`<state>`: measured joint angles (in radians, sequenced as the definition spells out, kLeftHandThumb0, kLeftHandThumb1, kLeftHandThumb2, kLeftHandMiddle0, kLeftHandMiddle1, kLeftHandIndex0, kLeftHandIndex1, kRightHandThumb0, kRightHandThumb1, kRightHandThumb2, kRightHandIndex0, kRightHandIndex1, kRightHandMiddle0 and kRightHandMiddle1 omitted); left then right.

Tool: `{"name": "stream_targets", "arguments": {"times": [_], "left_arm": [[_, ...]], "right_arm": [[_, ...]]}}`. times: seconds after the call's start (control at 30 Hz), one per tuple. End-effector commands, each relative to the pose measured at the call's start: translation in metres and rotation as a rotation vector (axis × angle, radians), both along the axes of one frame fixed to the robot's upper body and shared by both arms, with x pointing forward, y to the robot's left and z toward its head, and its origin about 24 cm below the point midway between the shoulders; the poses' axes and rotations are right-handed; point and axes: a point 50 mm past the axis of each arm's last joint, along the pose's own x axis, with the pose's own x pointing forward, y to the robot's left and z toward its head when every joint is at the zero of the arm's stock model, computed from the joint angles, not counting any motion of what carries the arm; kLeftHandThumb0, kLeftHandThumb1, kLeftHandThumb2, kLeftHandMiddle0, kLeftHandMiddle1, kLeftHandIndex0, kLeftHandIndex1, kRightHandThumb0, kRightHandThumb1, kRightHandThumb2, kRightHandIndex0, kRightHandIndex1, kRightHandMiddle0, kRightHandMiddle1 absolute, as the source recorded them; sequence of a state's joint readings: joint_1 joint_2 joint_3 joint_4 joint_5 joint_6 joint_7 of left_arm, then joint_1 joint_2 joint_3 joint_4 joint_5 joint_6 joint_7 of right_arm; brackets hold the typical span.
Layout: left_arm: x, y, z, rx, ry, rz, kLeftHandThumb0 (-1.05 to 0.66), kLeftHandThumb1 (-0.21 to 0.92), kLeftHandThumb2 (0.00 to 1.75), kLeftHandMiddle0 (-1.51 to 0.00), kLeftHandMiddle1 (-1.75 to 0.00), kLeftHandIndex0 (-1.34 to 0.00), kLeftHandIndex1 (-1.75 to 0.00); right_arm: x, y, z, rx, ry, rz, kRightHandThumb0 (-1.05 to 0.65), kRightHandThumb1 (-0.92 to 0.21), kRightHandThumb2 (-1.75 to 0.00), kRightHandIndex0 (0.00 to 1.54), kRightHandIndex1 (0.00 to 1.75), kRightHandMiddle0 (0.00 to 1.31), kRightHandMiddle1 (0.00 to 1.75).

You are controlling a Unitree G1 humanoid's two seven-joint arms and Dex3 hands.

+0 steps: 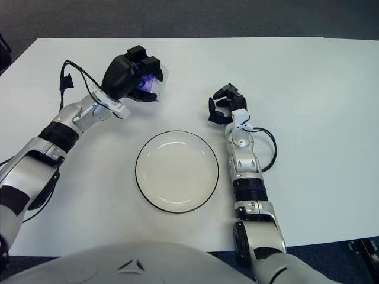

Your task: Put the tissue paper into the plate.

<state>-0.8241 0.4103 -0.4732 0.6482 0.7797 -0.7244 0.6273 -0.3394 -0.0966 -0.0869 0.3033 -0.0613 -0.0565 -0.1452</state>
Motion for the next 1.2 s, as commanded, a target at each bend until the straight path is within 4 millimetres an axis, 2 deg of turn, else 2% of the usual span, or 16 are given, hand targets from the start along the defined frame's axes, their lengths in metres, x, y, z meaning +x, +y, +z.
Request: {"name": "stream_targets", "arguments": {"times": [0.0,0.27,0.5,0.73,0.93,1.17], "left_arm": [[-0.005,0.001,0.003,-0.025,-0.034,-0.018,-0.46,0.6,1.07,-1.37,-1.75,-1.1,-1.75],[-0.015,-0.003,0.014,-0.05,-0.094,-0.096,-0.44,0.56,1.08,-1.34,-1.75,-1.08,-1.75],[-0.027,-0.005,0.02,-0.1,-0.066,-0.182,-0.43,0.51,1.13,-1.33,-1.75,-1.07,-1.75],[-0.037,-0.007,0.024,-0.142,0.006,-0.28,-0.42,0.48,1.15,-1.33,-1.75,-1.1,-1.75],[-0.051,-0.017,0.028,-0.12,0.118,-0.446,-0.38,0.44,1.2,-1.34,-1.75,-1.11,-1.75],[-0.058,-0.021,0.027,-0.072,0.266,-0.597,-0.29,0.37,1.29,-1.32,-1.75,-1.11,-1.75]], "right_arm": [[-0.02,-0.003,-0.043,0.026,0.156,-0.017,-0.44,-0.43,-1.17,1.15,1.75,0.52,1.75],[-0.02,-0.002,-0.043,0.027,0.152,0.002,-0.44,-0.44,-1.17,1.14,1.75,0.52,1.75],[-0.019,-0.001,-0.043,0.033,0.154,0.004,-0.44,-0.44,-1.16,1.14,1.75,0.52,1.75],[-0.018,0.0,-0.044,0.034,0.16,-0.005,-0.45,-0.42,-1.18,1.16,1.75,0.53,1.75],[-0.018,0.002,-0.044,0.031,0.157,-0.013,-0.45,-0.42,-1.19,1.15,1.75,0.53,1.75],[-0.022,0.016,-0.033,0.075,0.127,-0.019,-0.46,-0.38,-1.23,1.09,1.75,0.56,1.75]]}}
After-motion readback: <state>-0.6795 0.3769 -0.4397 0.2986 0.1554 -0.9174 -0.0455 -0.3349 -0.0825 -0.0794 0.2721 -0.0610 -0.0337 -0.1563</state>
